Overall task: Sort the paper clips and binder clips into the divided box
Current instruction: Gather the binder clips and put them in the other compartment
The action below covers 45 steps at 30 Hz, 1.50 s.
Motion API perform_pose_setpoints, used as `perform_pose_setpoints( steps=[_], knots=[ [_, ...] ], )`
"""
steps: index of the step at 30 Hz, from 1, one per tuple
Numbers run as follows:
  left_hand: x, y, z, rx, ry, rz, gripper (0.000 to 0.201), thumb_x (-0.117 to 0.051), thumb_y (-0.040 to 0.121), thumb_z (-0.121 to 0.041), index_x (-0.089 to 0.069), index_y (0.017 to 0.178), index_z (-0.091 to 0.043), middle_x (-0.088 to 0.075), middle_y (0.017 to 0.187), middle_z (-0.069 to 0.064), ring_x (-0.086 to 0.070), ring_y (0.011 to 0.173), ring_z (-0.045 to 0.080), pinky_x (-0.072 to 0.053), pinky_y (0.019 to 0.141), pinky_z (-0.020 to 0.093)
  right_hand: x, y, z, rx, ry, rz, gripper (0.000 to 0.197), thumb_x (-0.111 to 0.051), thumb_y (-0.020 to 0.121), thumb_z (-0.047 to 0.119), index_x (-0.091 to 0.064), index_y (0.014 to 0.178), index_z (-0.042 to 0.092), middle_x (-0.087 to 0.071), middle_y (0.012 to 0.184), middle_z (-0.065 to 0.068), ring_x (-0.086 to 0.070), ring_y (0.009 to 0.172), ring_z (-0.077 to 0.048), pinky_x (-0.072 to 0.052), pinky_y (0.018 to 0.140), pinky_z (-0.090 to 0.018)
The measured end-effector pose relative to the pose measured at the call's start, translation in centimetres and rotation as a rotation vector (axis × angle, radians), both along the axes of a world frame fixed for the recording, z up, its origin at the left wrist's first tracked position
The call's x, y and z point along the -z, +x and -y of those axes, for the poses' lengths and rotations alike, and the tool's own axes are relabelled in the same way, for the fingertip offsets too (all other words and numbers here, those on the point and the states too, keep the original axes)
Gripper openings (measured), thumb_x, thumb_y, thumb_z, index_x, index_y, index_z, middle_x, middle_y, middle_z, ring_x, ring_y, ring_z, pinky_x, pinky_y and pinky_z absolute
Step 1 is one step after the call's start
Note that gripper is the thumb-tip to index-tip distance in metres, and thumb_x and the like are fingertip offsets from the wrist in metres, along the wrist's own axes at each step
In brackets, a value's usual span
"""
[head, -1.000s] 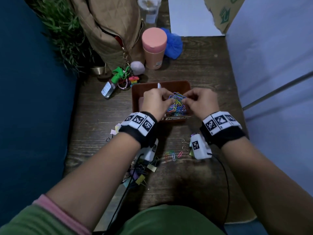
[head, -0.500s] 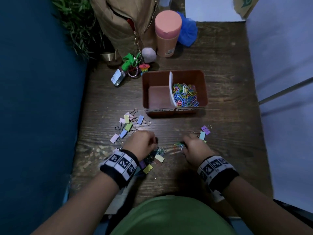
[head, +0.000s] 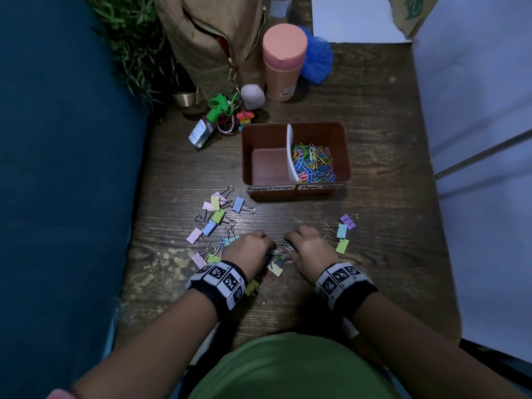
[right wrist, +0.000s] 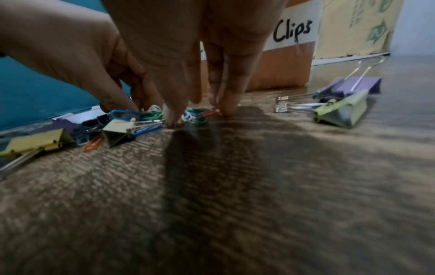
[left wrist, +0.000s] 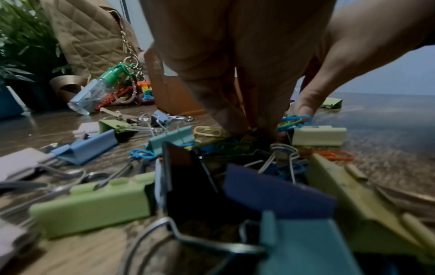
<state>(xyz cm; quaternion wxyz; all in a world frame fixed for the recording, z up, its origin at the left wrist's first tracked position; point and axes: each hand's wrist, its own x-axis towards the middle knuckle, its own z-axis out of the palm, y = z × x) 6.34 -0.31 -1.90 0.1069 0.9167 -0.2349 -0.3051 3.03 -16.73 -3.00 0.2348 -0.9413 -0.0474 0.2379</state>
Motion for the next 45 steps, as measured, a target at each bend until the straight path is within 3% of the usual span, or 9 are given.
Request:
perform_pose_setpoints(
  steps=[7, 13, 20, 27, 31, 34, 39, 42, 45],
  knots=[
    [-0.4, 1.0, 0.8, 0.146, 0.083, 0.079, 0.031, -0.054, 0.090, -0.031, -0.059, 0.114, -0.013, -0.061, 0.114, 0.007, -0.055, 0.109, 0.027, -0.049, 0.079, 0.035, -0.2, 0.4, -0.8, -0.044, -0.115, -0.025, 0.024, -0.055, 0.082, 0.001, -0.058, 0.106, 0.005, -0.055, 0.109, -0.014, -0.052, 0.106, -0.032, -0.045, 0.080, -0.035],
    [-1.1, 2.1, -0.4, 0.040, 0.051, 0.054, 0.025, -0.054, 0.088, -0.027, -0.064, 0.104, -0.011, -0.066, 0.103, 0.009, -0.063, 0.094, 0.029, -0.049, 0.076, 0.035, -1.0, 1.9, -2.0, -0.062, -0.189, -0.037, 0.023, -0.049, 0.083, -0.005, -0.055, 0.104, 0.003, -0.058, 0.108, -0.017, -0.059, 0.098, -0.035, -0.047, 0.076, -0.037],
    [-4.4, 4.1, -1.6, -0.255, -0.268, 0.065, 0.009, -0.070, 0.075, -0.028, -0.071, 0.082, -0.022, -0.072, 0.079, 0.000, -0.066, 0.075, 0.019, -0.053, 0.071, 0.030, -0.4, 2.0, -2.1, -0.090, -0.238, -0.019, 0.035, -0.051, 0.084, 0.001, -0.051, 0.118, 0.006, -0.054, 0.116, -0.013, -0.053, 0.107, -0.033, -0.048, 0.082, -0.040],
    [-8.6, 9.1, 4.6, -0.343, -0.468, 0.175, 0.005, -0.070, 0.071, -0.022, -0.067, 0.070, -0.018, -0.068, 0.068, -0.003, -0.064, 0.068, 0.017, -0.054, 0.069, 0.030, 0.0, 1.3, -0.9, -0.192, -0.258, -0.040, 0.024, -0.050, 0.084, 0.002, -0.048, 0.108, 0.005, -0.064, 0.101, -0.016, -0.063, 0.092, -0.036, -0.052, 0.074, -0.041],
    [-8.7, 11.5, 7.2, -0.385, -0.441, 0.144, 0.011, -0.071, 0.076, -0.029, -0.072, 0.085, -0.024, -0.072, 0.084, -0.001, -0.067, 0.085, 0.019, -0.054, 0.083, 0.037, -0.2, 1.1, 0.6, -0.055, -0.227, -0.075, 0.019, -0.048, 0.086, 0.009, -0.057, 0.103, 0.008, -0.066, 0.098, -0.019, -0.063, 0.092, -0.035, -0.050, 0.074, -0.038],
    [-8.7, 11.6, 6.7, -0.418, -0.467, 0.158, 0.025, -0.072, 0.079, -0.029, -0.072, 0.102, -0.020, -0.073, 0.093, 0.000, -0.067, 0.092, 0.016, -0.052, 0.089, 0.032, -1.5, 0.7, 2.6, 0.142, -0.067, 0.010, 0.008, -0.053, 0.084, 0.015, -0.058, 0.086, 0.010, -0.066, 0.088, -0.019, -0.062, 0.084, -0.036, -0.051, 0.070, -0.040],
    [-9.0, 9.3, 2.6, -0.514, -0.498, 0.201, 0.011, -0.071, 0.081, -0.023, -0.074, 0.089, -0.016, -0.070, 0.082, -0.003, -0.061, 0.077, 0.008, -0.046, 0.076, 0.017, -6.6, 3.3, 5.0, 0.413, 0.089, 0.414, 0.012, -0.057, 0.078, 0.021, -0.065, 0.081, 0.012, -0.069, 0.079, -0.014, -0.064, 0.072, -0.031, -0.050, 0.064, -0.035],
    [-7.5, 7.1, 0.3, -0.547, -0.376, 0.149, 0.006, -0.070, 0.080, -0.027, -0.071, 0.081, -0.021, -0.071, 0.081, -0.002, -0.064, 0.078, 0.013, -0.053, 0.075, 0.025, -8.8, 6.9, 5.8, 0.496, 0.088, 0.498, 0.009, -0.062, 0.080, 0.018, -0.066, 0.087, 0.013, -0.070, 0.083, -0.012, -0.064, 0.074, -0.030, -0.053, 0.067, -0.037],
    [-5.3, 4.6, -0.5, -0.457, -0.233, 0.087, 0.009, -0.069, 0.078, -0.032, -0.068, 0.078, -0.023, -0.071, 0.079, 0.000, -0.065, 0.078, 0.020, -0.055, 0.073, 0.034, -9.2, 9.3, 5.9, 0.419, 0.007, 0.392, 0.022, -0.067, 0.079, 0.023, -0.065, 0.100, 0.018, -0.067, 0.097, -0.010, -0.063, 0.089, -0.031, -0.053, 0.076, -0.041]
  ],
)
